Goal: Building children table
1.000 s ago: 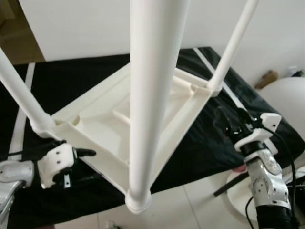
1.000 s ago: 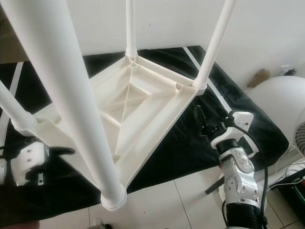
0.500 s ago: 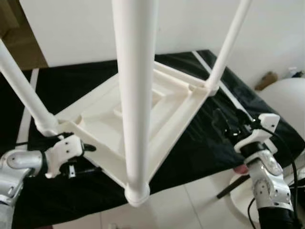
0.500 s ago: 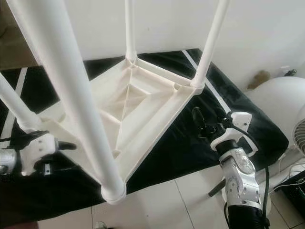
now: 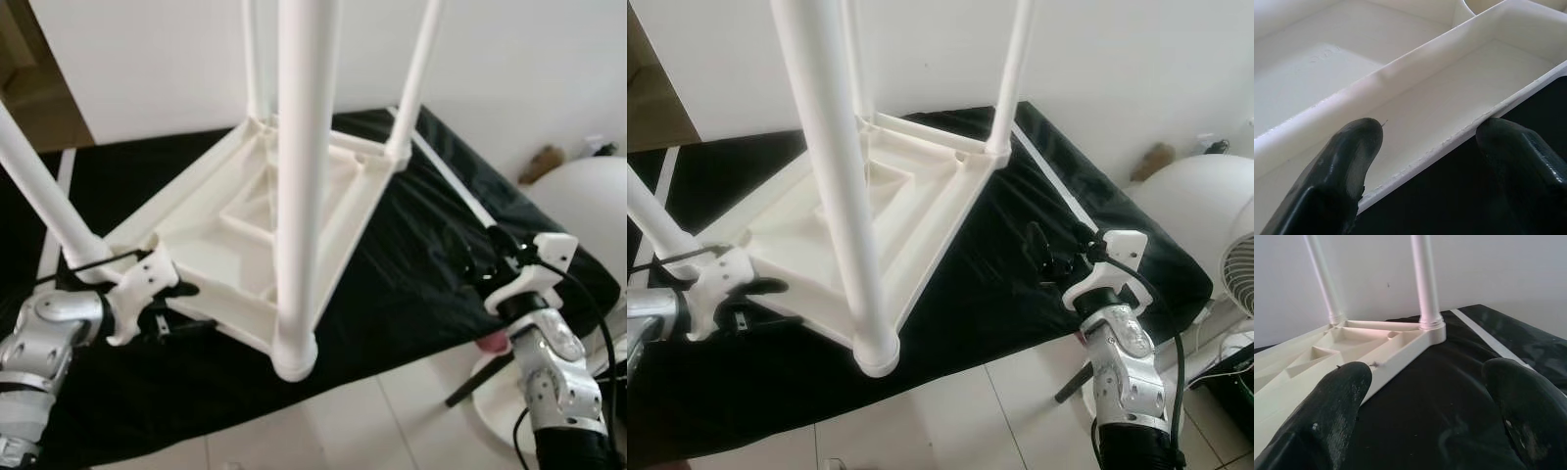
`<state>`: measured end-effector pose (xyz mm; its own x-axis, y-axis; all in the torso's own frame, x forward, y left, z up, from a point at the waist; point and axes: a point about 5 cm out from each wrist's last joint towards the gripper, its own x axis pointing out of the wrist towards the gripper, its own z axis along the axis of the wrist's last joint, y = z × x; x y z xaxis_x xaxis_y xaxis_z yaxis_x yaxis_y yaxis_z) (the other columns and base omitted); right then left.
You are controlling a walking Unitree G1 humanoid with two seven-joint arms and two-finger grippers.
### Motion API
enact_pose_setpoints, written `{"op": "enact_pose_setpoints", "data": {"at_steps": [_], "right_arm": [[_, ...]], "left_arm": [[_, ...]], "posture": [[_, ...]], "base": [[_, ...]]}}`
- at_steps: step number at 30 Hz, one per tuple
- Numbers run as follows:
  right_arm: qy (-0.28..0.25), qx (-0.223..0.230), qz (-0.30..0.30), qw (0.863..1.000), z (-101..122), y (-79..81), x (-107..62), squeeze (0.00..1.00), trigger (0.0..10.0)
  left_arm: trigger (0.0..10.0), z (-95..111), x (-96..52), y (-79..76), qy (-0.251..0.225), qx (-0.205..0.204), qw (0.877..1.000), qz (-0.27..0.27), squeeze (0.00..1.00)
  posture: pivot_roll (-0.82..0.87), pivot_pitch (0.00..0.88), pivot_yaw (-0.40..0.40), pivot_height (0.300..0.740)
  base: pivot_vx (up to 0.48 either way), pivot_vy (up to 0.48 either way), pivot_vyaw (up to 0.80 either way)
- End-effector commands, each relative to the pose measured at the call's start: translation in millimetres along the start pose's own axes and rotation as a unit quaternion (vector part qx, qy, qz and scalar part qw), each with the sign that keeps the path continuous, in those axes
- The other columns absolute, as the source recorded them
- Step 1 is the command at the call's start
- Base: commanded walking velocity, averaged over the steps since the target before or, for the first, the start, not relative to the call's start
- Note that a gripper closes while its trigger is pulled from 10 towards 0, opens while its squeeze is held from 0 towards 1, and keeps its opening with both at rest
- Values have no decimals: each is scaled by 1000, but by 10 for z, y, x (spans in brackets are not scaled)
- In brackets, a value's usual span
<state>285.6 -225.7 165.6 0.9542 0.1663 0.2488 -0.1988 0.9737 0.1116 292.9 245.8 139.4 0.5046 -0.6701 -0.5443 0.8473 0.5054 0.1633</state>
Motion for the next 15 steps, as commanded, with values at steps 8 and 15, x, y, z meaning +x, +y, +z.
{"op": "enact_pose_setpoints", "data": {"at_steps": [8, 15], "right_arm": [[5, 10, -13, 1000, -34, 23, -17, 0, 10000], [7, 13, -10, 1000, -41, 57, -8, 0, 10000]], "left_arm": [[10000, -440, 145, -59, 76, -135, 955, 252, 0], [10000, -292, 286, -501, 42, -118, 983, 137, 0]], "posture": [[1, 113, -20, 740], [-2, 116, -21, 740]], "base": [[0, 0, 0], [0, 0, 0]]}}
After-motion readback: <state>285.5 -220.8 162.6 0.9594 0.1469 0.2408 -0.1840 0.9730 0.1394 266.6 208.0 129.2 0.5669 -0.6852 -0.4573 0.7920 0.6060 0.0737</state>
